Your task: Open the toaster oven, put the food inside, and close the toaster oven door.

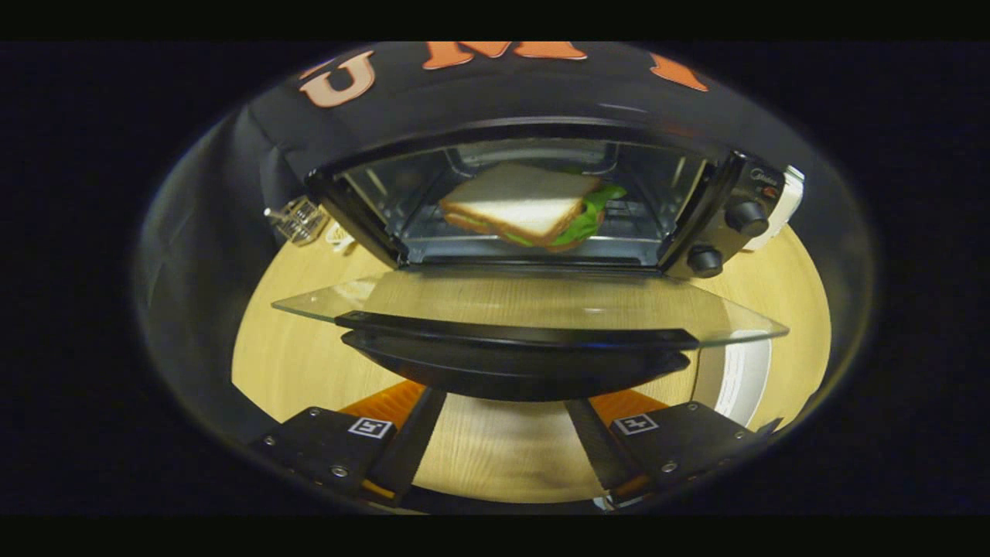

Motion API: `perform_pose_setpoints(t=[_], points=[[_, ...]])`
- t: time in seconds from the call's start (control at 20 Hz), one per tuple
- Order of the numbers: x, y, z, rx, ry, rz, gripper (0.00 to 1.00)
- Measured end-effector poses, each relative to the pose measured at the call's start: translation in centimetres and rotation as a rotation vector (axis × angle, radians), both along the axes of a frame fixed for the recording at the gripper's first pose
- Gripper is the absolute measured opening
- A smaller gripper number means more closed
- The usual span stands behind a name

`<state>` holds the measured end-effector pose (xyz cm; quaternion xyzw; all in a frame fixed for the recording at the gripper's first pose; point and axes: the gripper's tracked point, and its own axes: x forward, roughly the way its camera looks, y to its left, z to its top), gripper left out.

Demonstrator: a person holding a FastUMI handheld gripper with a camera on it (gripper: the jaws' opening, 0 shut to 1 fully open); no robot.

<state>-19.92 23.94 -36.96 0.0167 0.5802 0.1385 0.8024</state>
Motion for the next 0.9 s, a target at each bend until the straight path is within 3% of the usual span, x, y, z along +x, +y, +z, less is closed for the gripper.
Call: perform_pose_setpoints(t=[0.2,0.9], points=[[2.4,0.1,1.8,0.048,-0.035,-0.07,0.87],[7.8,-0.6,6.3,0.039,-0.164,-0.101,0.87]])
